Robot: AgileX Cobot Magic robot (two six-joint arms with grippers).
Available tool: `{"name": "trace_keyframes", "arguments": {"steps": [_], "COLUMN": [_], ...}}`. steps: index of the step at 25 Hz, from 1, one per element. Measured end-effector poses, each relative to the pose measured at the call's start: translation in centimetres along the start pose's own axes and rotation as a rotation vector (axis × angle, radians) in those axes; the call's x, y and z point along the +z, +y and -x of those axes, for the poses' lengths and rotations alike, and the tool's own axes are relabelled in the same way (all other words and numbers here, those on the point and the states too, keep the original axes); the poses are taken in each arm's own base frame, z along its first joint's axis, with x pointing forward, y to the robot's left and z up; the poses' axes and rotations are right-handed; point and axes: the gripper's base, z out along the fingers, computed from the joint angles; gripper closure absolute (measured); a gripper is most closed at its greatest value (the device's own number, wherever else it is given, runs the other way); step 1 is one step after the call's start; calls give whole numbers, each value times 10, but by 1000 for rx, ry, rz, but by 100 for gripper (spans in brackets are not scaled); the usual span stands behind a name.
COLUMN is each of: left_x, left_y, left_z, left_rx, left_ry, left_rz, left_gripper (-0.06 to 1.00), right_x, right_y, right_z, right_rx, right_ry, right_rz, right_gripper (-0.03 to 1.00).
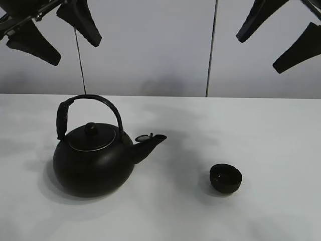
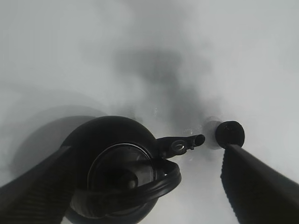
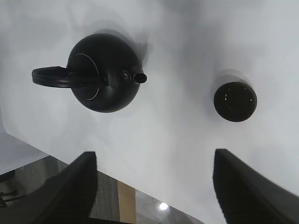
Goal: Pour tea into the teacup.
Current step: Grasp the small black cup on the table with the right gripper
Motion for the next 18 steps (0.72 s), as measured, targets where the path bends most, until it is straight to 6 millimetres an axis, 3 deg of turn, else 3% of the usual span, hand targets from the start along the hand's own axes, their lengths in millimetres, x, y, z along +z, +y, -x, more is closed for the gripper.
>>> {"name": "trace_keyframes", "arguments": {"steps": [5,12,15,18], "left_x": [0,0,0,0], "left_y": [0,0,0,0], "left_z": [0,0,0,0], "left_rx": [0,0,1,1], "left_ry": [0,0,-1,-1], "left_rz": [0,0,0,0], "left_gripper": [34,34,34,34], "right_x": [0,-3,9,34], "right_y": [0,9,20,31], "right_z": [0,2,-4,-10], "right_rx": [-44,-275,-406,-537], "right_ry": [0,-9,42,121], "right_rz": [0,9,-75,-230], "right_gripper": [48,47,47,47]}}
